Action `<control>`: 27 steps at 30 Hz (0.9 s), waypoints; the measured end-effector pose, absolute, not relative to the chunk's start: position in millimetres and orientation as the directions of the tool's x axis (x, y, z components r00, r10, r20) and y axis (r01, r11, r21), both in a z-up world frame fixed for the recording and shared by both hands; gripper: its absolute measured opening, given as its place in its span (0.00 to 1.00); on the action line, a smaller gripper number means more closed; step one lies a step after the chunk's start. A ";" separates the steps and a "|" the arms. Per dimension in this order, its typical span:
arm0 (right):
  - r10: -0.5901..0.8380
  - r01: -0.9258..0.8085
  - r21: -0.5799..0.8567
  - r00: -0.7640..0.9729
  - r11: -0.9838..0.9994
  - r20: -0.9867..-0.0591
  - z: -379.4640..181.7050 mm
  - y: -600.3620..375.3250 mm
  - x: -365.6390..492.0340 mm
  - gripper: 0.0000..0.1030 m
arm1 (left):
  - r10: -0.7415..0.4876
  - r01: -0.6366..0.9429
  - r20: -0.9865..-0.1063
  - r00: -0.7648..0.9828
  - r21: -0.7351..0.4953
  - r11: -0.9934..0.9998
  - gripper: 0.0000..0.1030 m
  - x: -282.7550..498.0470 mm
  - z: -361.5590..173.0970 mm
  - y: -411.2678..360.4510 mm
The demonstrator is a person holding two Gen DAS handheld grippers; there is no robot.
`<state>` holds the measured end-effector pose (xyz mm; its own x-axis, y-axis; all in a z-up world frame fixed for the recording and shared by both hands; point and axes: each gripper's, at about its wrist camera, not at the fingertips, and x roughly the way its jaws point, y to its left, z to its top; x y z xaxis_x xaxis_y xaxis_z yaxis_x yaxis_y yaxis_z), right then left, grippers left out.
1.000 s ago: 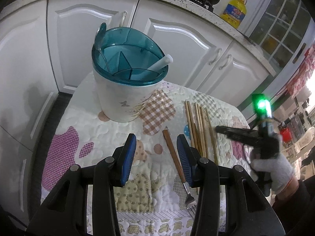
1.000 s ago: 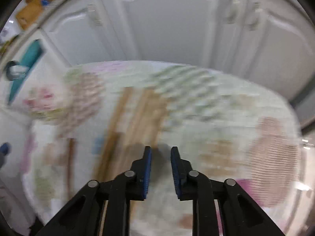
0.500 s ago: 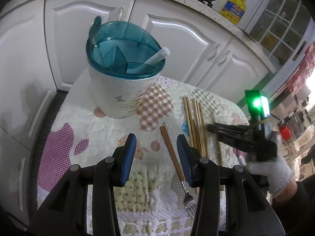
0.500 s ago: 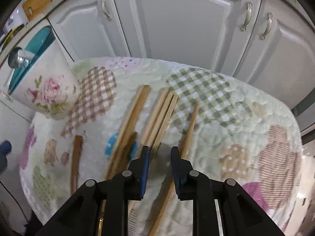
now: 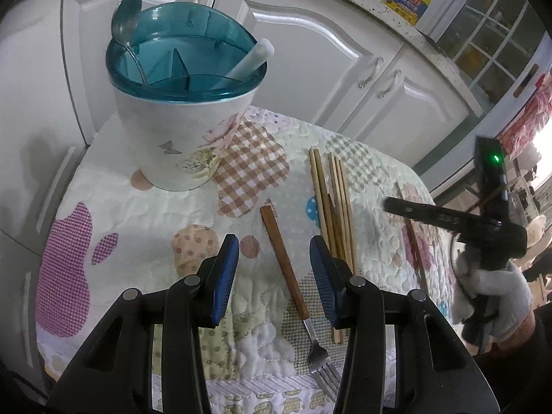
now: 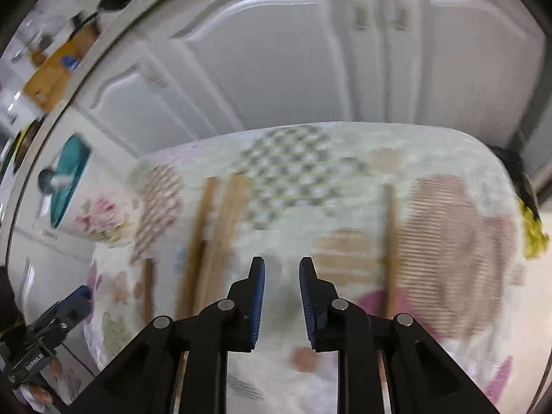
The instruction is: Organize utensils
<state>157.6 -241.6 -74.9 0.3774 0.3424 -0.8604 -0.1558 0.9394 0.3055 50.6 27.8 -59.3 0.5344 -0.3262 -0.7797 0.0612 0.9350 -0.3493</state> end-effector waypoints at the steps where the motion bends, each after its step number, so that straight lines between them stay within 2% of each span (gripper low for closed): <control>1: 0.334 -0.178 0.286 0.372 0.941 -0.866 -79.1 -224.0 159.6 0.24 | -0.325 0.062 -0.781 0.534 -0.347 0.936 0.41 50.5 -59.4 27.8; 2: 0.323 -0.192 0.268 0.371 0.944 -0.871 -83.8 -210.3 158.1 0.33 | -0.324 0.061 -0.781 0.534 -0.347 0.936 0.41 50.7 -59.2 27.8; 3: 0.310 -0.209 0.246 0.372 0.946 -0.875 -85.2 -200.3 158.9 0.35 | -0.323 0.060 -0.782 0.533 -0.346 0.936 0.41 51.1 -59.4 27.8; 6: 0.261 -0.262 0.170 0.368 0.950 -0.893 -96.2 -166.2 160.8 0.36 | -0.324 0.057 -0.786 0.527 -0.348 0.936 0.41 52.1 -60.9 28.4; 7: 0.205 -0.265 0.108 0.372 0.958 -0.905 -102.6 -160.3 160.8 0.36 | -0.324 0.056 -0.786 0.526 -0.348 0.936 0.41 52.2 -61.3 28.7; 10: 0.088 -0.260 -0.019 0.394 0.965 -0.915 -106.0 -170.9 155.7 0.36 | -0.321 0.054 -0.786 0.528 -0.346 0.937 0.41 52.8 -62.4 30.5; 12: 0.058 -0.235 -0.040 0.395 0.971 -0.917 -104.1 -190.4 151.3 0.36 | -0.327 0.053 -0.786 0.524 -0.353 0.934 0.41 55.2 -65.4 30.2; 16: 0.173 -0.114 0.138 0.410 0.984 -0.896 -87.7 -254.4 141.0 0.36 | -0.343 0.055 -0.791 0.507 -0.368 0.928 0.41 59.7 -71.7 24.3; 18: 0.207 -0.099 0.182 0.423 0.978 -0.882 -80.2 -273.1 137.9 0.36 | -0.342 0.065 -0.791 0.506 -0.361 0.930 0.41 60.3 -71.4 20.1; 22: 0.184 -0.046 0.182 0.425 0.982 -0.886 -79.6 -296.6 142.4 0.36 | -0.329 0.063 -0.801 0.501 -0.346 0.936 0.41 67.1 -75.1 16.1; 24: 0.202 -0.029 0.208 0.413 0.978 -0.888 -84.4 -303.3 150.2 0.31 | -0.326 0.055 -0.807 0.493 -0.345 0.937 0.41 71.9 -79.8 15.0; 27: 0.219 -0.031 0.226 0.398 0.974 -0.891 -87.2 -308.9 152.1 0.29 | -0.327 0.058 -0.813 0.482 -0.343 0.938 0.41 77.7 -85.3 12.7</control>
